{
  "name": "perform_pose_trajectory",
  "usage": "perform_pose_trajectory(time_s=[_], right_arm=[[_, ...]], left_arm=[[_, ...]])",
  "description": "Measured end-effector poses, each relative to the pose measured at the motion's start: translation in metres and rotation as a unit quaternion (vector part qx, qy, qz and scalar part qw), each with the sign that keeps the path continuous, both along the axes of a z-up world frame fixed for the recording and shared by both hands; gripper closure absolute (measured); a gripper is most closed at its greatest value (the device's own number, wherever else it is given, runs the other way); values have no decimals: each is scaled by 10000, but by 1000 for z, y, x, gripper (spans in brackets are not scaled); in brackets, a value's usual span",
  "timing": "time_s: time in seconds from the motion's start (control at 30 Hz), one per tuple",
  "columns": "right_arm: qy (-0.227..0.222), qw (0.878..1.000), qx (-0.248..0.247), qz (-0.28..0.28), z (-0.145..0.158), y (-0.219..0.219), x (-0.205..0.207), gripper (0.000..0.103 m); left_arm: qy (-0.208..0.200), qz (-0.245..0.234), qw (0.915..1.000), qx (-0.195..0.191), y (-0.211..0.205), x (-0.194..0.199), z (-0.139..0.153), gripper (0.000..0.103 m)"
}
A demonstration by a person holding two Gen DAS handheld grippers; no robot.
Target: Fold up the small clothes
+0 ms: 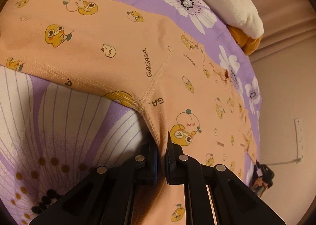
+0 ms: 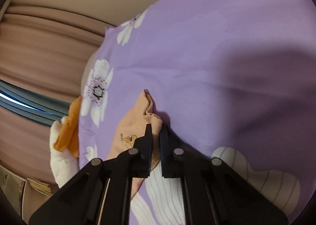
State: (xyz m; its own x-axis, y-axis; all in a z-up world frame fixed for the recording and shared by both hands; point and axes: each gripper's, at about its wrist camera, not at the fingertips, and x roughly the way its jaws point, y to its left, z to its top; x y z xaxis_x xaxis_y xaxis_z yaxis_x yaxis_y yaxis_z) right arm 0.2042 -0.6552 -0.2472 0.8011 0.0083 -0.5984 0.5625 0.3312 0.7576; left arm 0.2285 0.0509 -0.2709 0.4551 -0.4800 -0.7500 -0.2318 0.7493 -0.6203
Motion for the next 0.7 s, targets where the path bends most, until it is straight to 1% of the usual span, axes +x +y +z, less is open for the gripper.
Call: perform_pose_trajectory(time_s=[0.03,0.07,0.13,0.17,0.2,0.23,0.3,0.33,0.4,0.47,0.5,0.53,0.57,0.6,0.63,0.67,0.7], right_arm=[[73,9999,-73,20,6,3,1,95],[-30,9998,-163,115,17,9,5,96],[-382,9975,-279,528,45,28,17,96],[-451,9952,-464,739,64,45,28,96],[-450,9919,-721,939,84,68,39,96],[-501,9878,-862,1199,98,95,52,96],[-716,9770,-702,1884,111,147,78,96],[-829,9693,-568,2244,113,178,91,96],[-941,9501,-464,2939,111,246,114,96],[-825,9268,-411,3641,100,316,132,95],[-707,9133,-405,3991,92,348,136,95],[-542,9015,-413,4274,85,373,142,91],[-256,8890,-430,4552,76,396,148,91],[4,8791,-379,4751,69,412,150,89],[95,8757,-247,4820,66,417,148,83],[72,8757,-127,4826,67,415,147,79],[36,8774,-53,4798,71,410,144,66]], left_arm=[[20,43,10000,-69,2,0,-1,93],[28,68,9999,-139,3,0,-3,93],[7,15,9998,-216,5,1,-4,93],[9,9,9996,-268,6,1,-5,93],[20,24,9994,-338,7,1,-6,93],[34,41,9992,-390,9,1,-7,93],[62,88,9989,-454,9,0,-8,93],[85,116,9988,-461,9,1,-8,93],[175,200,9986,-467,8,2,-7,93],[191,164,9989,-396,6,3,-5,93],[183,129,9991,-368,6,4,-4,93],[189,76,9992,-346,6,5,-4,93],[193,14,9992,-361,6,6,-3,93],[195,15,9988,-449,8,7,-4,93],[203,29,9982,-569,10,6,-5,93],[209,2,9975,-681,13,5,-5,93],[155,-188,9973,-690,14,1,-3,93]])
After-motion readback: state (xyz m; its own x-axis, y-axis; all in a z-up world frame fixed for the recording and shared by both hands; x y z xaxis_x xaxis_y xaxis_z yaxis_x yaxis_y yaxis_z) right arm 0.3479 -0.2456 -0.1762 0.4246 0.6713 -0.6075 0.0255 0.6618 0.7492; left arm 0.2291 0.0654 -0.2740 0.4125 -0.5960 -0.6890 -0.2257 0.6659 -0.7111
